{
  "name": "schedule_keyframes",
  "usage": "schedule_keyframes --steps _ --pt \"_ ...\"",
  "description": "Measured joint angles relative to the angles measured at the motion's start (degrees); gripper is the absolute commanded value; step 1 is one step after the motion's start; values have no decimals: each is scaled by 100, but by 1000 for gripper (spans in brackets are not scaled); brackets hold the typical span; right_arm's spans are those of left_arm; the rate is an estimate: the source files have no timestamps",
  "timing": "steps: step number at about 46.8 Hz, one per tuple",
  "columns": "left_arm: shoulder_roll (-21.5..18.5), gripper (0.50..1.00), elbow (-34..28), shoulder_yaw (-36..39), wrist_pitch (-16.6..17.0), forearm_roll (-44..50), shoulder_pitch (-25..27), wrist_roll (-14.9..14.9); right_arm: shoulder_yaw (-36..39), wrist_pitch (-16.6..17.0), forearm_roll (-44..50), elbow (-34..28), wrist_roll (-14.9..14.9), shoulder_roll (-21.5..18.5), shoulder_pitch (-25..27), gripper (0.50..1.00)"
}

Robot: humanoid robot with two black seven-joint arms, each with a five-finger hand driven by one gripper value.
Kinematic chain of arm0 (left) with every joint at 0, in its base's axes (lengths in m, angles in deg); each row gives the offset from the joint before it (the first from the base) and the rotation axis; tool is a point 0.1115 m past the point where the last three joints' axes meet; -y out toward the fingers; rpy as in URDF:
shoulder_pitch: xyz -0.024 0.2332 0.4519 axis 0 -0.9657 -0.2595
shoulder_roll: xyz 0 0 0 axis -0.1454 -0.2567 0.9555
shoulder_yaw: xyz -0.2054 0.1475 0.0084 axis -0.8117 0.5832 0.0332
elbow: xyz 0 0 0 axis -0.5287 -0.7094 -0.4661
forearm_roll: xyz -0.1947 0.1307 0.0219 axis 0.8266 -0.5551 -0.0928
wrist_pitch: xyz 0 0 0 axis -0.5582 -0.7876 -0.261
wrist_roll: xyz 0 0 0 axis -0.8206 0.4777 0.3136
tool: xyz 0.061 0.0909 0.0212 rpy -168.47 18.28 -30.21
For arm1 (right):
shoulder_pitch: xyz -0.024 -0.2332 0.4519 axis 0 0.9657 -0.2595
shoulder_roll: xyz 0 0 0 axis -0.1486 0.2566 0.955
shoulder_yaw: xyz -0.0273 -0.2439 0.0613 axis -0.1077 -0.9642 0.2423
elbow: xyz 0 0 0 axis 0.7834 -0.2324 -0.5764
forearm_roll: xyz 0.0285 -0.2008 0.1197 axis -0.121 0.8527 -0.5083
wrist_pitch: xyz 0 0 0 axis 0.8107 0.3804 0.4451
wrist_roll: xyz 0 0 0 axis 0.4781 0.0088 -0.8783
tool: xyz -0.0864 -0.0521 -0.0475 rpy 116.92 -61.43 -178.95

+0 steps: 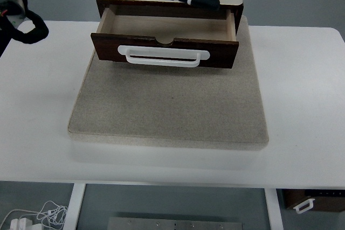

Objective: Close the drawer under the combination cabinet

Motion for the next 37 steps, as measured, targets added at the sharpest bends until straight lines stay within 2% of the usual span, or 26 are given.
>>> schedule_keyframes --steps 5,16,21,25,37 --pt "23 1000 -77 424 -60 -95 18 -94 0 0 0 1 1 0 0 952" --pt "96 1000 -84 1205 -294 -494 -37 -737 0 0 0 -1 1 0 -1 952" --pt "102 1000 -84 1378 -479 -840 -38 -983 0 0 0 -1 0 0 -1 952" --pt "145 1000 -84 1459 -592 -927 -55 -1294 0 0 0 -1 1 0 0 952" --pt "313 1000 -15 1890 -585 -1874 -56 -1959 0 0 0 1 1 0 0 952"
